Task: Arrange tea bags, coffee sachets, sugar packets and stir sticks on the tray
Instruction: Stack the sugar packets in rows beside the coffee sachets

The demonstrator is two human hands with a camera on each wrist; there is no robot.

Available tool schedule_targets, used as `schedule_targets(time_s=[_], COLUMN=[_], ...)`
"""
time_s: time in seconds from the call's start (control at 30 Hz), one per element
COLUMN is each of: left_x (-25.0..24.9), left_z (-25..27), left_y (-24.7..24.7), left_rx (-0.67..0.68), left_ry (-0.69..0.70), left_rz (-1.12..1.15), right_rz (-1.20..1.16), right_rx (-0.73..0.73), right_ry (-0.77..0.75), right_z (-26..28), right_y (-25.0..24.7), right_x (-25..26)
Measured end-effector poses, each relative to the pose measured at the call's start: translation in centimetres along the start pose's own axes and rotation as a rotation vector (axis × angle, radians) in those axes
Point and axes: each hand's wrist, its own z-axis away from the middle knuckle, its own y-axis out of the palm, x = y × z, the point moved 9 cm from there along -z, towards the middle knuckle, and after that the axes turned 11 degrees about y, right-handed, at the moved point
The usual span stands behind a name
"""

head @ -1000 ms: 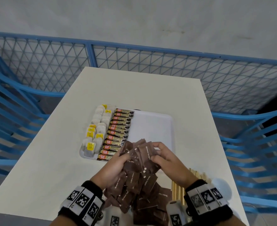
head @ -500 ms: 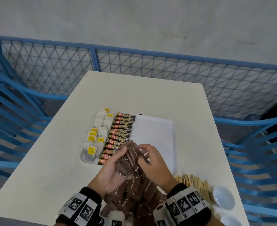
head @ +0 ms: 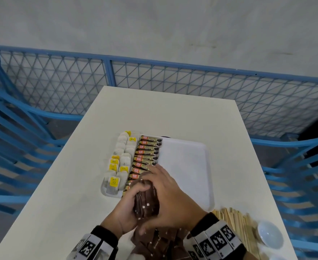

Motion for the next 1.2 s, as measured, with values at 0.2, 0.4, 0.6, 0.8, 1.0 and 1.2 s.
schedule_targets(time_s=[0.2, 0.4, 0.6, 0.8, 1.0, 1.2], left_x=[-2.1, -4.3, -4.3, -4.1, -3.7, -3.8], left_z=[-0.5, -1.1, -2.5, -3.3, -5.1, -6.0], left_y=[-1.0, -1.4, -1.9, -2.3, -3.2, -3.4], left_rx=[0.04, 0.073, 0.096, 0.158, -0.005, -0.029], left_ry=[0.0, 0.014, -0.018, -0.072, 0.02, 0.036], left_rz=[0.013, 0.004, 0.021, -0.07, -0.032, -0.024], right_rz=[0.03, -0.095, -0.018, -0.086, -0.505, -0.695], right_rx=[-0.025, -0.082, -0.108, -0.096, -0.223, -0.251], right_ry=[-0.042, 0.019, 0.115, 0.157, 0.473, 0.625], right_z=[-3.1, -4.5, -5.5, -5.5, -4.1, -4.2], right_y=[0.4, -0.1, 0.4, 0.2, -0.2, -0.2], right_x=[2.2, 2.9, 2.6, 1.0, -4.7, -7.7])
